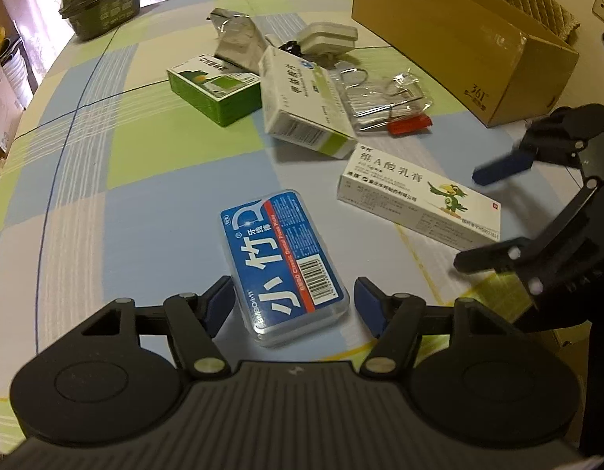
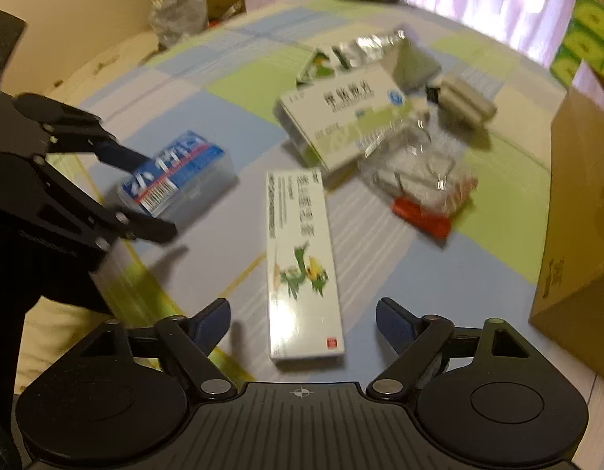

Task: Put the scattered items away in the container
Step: 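Grasp the white ointment box with the right tool while the left tool holds the blue case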

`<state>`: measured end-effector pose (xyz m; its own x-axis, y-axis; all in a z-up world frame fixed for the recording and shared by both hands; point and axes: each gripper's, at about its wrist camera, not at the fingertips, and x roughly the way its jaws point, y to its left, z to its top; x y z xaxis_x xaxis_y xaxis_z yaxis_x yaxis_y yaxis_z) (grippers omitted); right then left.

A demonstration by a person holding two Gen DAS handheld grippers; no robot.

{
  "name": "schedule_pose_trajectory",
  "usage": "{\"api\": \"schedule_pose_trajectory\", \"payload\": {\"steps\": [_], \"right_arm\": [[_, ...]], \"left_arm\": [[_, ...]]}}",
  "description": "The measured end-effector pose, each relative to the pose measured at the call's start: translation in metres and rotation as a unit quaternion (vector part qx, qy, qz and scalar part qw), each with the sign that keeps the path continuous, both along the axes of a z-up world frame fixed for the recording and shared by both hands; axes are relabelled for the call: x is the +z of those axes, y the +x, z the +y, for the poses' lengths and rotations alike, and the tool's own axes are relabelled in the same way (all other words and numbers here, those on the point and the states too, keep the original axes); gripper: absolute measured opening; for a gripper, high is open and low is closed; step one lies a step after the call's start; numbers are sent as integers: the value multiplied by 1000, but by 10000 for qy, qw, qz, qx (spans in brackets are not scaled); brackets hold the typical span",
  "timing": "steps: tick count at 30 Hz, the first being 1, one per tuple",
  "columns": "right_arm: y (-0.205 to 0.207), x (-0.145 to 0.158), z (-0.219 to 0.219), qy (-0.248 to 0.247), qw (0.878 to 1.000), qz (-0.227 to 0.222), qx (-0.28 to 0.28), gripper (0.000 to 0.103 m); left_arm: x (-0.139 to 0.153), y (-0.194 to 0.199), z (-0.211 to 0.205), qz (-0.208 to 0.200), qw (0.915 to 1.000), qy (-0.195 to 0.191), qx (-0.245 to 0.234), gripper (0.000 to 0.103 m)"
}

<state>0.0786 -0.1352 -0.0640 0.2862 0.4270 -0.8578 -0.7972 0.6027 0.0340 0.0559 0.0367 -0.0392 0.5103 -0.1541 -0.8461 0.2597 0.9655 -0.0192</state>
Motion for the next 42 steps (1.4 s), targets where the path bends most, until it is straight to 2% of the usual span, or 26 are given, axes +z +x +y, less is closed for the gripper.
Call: {"api": "schedule_pose_trajectory", "payload": {"steps": [6, 12, 16, 19, 20, 21, 23, 25, 26, 42], "right_arm": [[2, -6, 14, -168, 9992, -326, 187, 86], [4, -12, 16, -56, 9995, -233, 200, 86], [6, -14, 16, 2, 9998, -174, 110, 86], [8, -13, 16, 63, 9998, -174, 30, 85], [9, -13, 17, 64, 9998, -171, 21, 80], [10, -14, 17, 47, 9999, -159, 19, 67], [11, -15, 17, 46, 9999, -148, -6, 64], [11, -15, 16, 89, 9998, -164, -15, 46], [10, -14, 16, 86, 9998, -190, -28, 41], [-10, 24, -17, 462, 9956, -439, -685, 40]], "left_arm": [[3, 5, 7, 17, 9995, -68, 298, 66], [0, 18, 8, 132, 9993, -96, 337, 65], [-6, 23, 4, 259, 9993, 91, 271, 55], [-6, 22, 4, 250, 9992, 108, 285, 53], [-6, 21, 5, 243, 9992, 67, 299, 52], [-6, 20, 6, 238, 9992, 42, 303, 52], [-5, 18, 6, 235, 9993, 25, 289, 52], [-3, 16, 6, 229, 9994, -10, 271, 52], [-2, 15, 6, 214, 9994, -23, 263, 52], [27, 5, -12, -75, 9997, -219, 90, 52]]}}
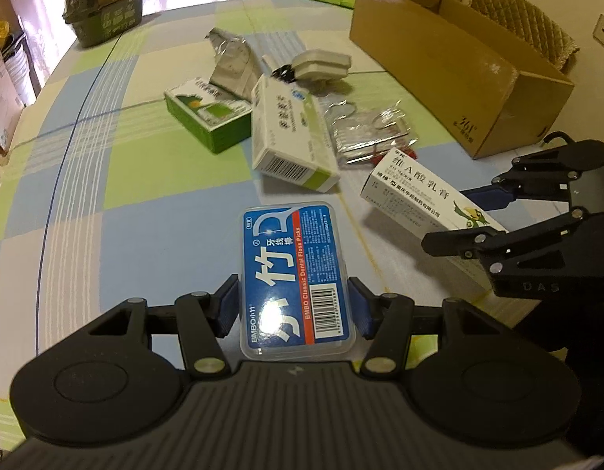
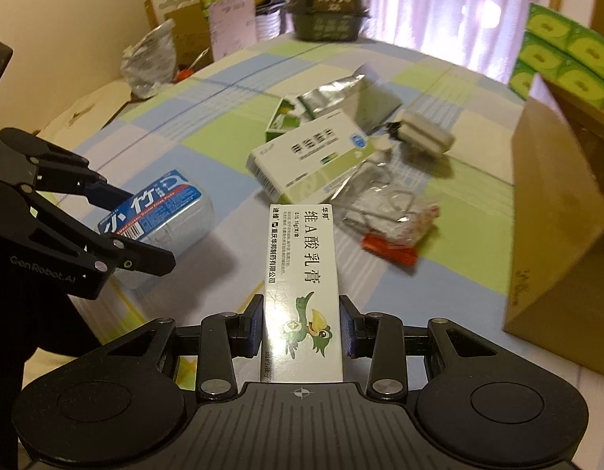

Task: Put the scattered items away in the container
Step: 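Grasp the white ointment box with the right tool while the left tool holds the blue case, then carry both held boxes over the cardboard box with both tools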

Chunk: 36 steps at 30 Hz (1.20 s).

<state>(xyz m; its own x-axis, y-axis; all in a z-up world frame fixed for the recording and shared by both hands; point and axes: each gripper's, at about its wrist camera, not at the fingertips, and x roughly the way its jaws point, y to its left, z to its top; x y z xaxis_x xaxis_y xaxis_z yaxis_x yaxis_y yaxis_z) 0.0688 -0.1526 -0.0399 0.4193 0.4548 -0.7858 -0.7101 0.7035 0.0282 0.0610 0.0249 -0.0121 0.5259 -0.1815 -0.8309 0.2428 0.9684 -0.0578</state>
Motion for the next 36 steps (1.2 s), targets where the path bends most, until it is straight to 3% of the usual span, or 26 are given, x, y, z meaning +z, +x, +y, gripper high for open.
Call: {"api": "schedule_pose_trajectory", "payload": {"steps": [8, 19, 27, 36], "right_arm": [[10, 48, -35, 261, 9967, -476, -598, 40], [55, 112, -107, 444, 9808, -1093, -1550, 40], [85, 124, -157, 392, 9723, -1207, -1962, 40], [115, 118, -190, 490, 9671, -1144, -2217, 41]], "left_arm": [[29, 18, -32, -289, 9988, -2, -407, 52], [85, 66, -111, -815, 9905, -206, -1089, 52], [110, 99, -174, -1021, 9833, -333, -1471, 52], [114, 135, -221, -1015, 9812, -418, -1589, 52]]}}
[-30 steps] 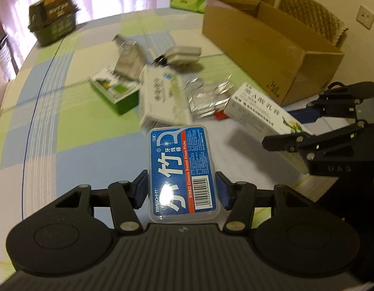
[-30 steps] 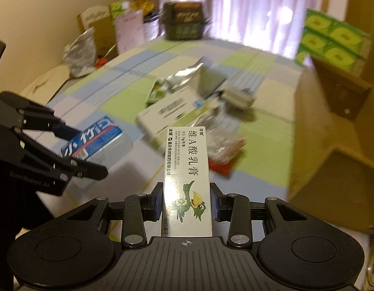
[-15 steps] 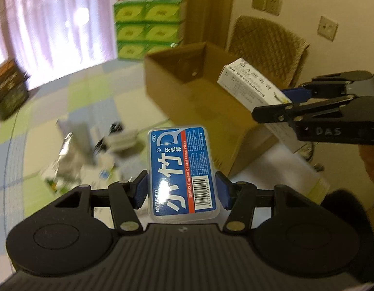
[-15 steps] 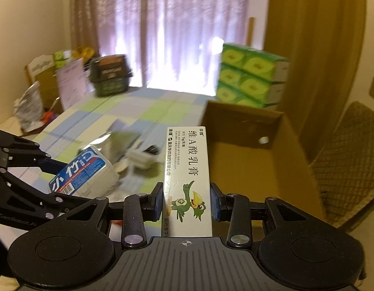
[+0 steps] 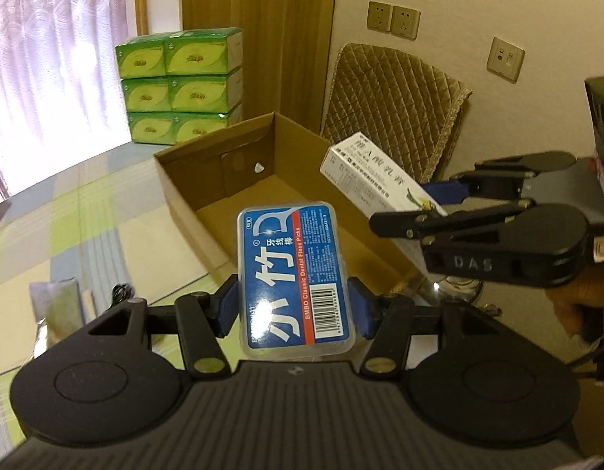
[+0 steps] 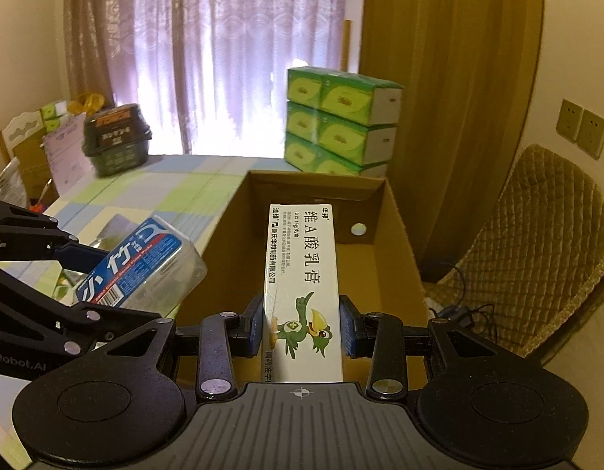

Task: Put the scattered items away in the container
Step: 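Carry both held boxes over the cardboard box with both tools, then open the left tool and the right tool to drop both boxes inside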

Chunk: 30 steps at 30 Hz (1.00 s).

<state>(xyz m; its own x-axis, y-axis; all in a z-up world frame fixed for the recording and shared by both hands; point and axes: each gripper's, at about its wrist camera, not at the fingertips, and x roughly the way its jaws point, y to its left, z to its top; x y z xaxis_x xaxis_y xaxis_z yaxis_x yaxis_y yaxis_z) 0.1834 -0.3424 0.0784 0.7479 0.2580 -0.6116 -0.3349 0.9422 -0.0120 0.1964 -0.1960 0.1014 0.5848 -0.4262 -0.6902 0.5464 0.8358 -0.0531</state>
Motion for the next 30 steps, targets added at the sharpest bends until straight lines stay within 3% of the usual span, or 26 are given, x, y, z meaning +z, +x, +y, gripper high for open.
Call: {"api": "schedule_pose_trajectory", "payload": {"steps": [19, 21, 30], "right_arm": [[36, -21, -21, 114, 9994, 162, -273, 41], [37, -22, -22, 114, 9993, 179, -295, 41], [36, -28, -21, 115, 9992, 257, -285, 41]], "left_arm": [[-34, 47, -35, 265, 9996, -109, 17, 53], [-35, 46, -34, 184, 9998, -68, 44, 60], [-37, 38, -8, 122, 9996, -76, 230, 61]]}}
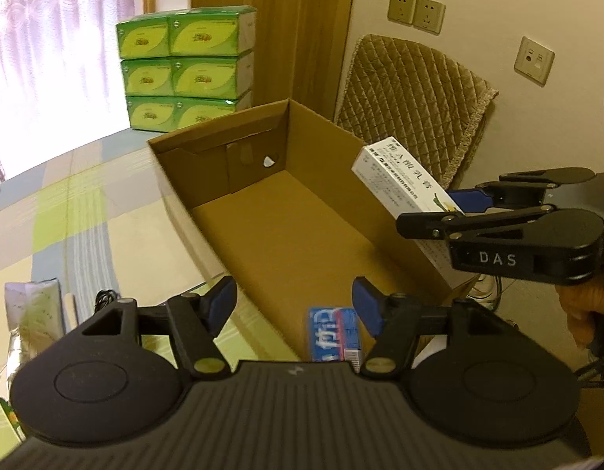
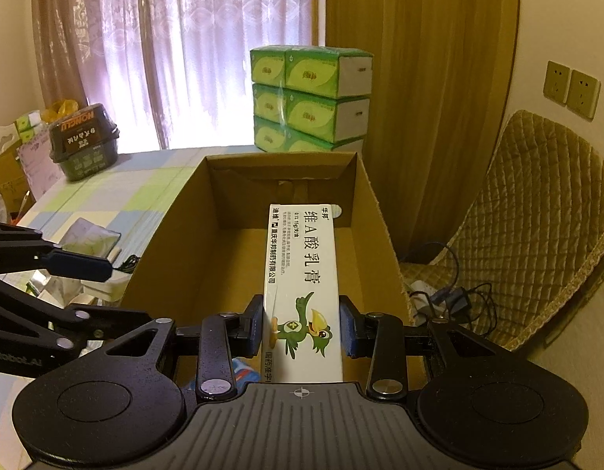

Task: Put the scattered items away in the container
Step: 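Open the left tool and the right tool to drop both boxes inside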

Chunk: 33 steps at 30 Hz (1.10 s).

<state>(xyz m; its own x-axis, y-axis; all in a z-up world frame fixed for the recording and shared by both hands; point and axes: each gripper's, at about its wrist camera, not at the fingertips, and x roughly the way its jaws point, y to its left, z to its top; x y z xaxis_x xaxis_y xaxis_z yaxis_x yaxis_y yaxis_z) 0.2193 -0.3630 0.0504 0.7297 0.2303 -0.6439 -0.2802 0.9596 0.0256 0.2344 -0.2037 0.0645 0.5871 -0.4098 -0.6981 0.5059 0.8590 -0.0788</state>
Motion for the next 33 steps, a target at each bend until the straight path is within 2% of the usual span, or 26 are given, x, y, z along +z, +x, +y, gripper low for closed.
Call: {"api": "schedule_pose_trajectory", "payload": {"steps": [17, 27, 33], "right_arm": [[-1, -1, 13, -35, 9998, -116, 132, 41], [-20, 1, 7, 138, 9998, -103, -49, 41], [-38, 4, 15, 154, 9999, -6, -61, 41]], "left_arm": [[-8, -15, 24, 142, 9996, -127, 192, 63], [-10, -31, 41, 165, 9991, -183, 348, 66], [-10, -46, 53, 199, 9983, -251, 479, 71]]}}
